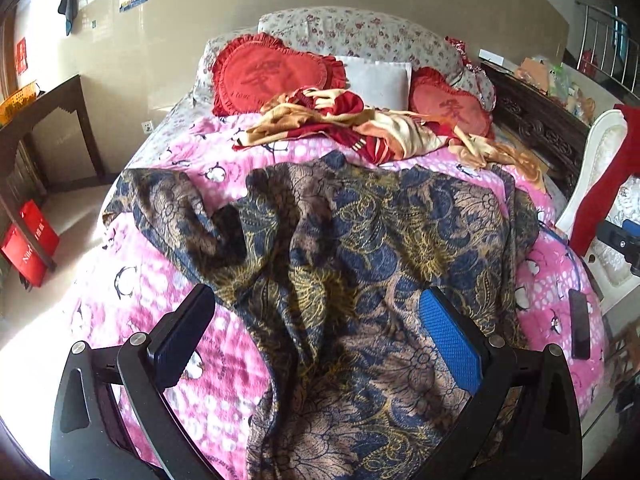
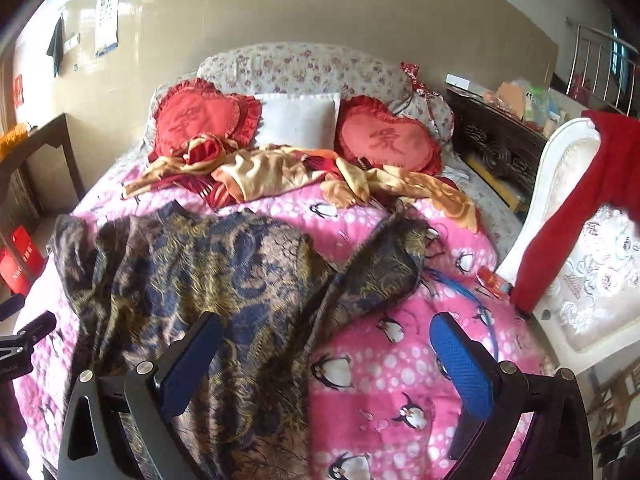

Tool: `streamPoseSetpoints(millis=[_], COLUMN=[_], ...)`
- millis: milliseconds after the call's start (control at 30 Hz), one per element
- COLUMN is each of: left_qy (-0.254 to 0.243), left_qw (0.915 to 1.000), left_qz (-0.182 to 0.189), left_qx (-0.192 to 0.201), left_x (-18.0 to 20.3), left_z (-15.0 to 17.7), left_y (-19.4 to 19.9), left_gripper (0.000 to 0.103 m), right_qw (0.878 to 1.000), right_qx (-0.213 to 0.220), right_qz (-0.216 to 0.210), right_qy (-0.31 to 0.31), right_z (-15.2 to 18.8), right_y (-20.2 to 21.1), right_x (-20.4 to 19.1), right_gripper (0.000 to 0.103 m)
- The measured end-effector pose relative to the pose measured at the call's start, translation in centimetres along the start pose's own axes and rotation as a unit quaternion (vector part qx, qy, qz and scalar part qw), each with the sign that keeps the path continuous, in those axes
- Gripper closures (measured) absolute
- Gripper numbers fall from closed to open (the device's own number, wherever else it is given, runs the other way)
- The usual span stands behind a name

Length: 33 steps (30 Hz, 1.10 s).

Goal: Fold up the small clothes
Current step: 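Lower the navy paisley garment onto the pink quilt with both grippers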

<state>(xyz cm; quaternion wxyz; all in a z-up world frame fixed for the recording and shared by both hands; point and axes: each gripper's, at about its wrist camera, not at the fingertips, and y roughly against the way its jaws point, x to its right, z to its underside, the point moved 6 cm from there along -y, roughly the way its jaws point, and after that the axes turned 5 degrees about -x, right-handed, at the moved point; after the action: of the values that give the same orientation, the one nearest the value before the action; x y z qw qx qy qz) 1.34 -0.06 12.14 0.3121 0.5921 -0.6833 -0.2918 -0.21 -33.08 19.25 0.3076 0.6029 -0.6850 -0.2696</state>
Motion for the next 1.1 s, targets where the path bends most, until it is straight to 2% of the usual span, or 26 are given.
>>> streamPoseSetpoints(millis=[167,367,1100], left_qy=[0.004,0.008,0.022], left_qw=[1.0,0.9998,0.9991], left_qz=[0.005,0.001,-0.017], left_qx=[-0.006,-0.016,-0.031], left_x=[0.1,0.0,-0.8], left_z=[0.0,0.6,1.0], left_y=[-0.8,-2.3,-5.0], left_gripper=[0.0,0.0,0.0], right_qw=[0.999,0.999,0.997], right_qx=[-0.011,-0.017,-0.043], right_qz=[-0.034,-0.026,-0.063], right_qy=[-0.021,-0.009,0.003], right_z=[-0.1,0.3,2.1], right_y=[-1.7,-4.0,-8.9], right_x=[-0.6,-1.5,-5.3], right_gripper=[0.0,0.0,0.0])
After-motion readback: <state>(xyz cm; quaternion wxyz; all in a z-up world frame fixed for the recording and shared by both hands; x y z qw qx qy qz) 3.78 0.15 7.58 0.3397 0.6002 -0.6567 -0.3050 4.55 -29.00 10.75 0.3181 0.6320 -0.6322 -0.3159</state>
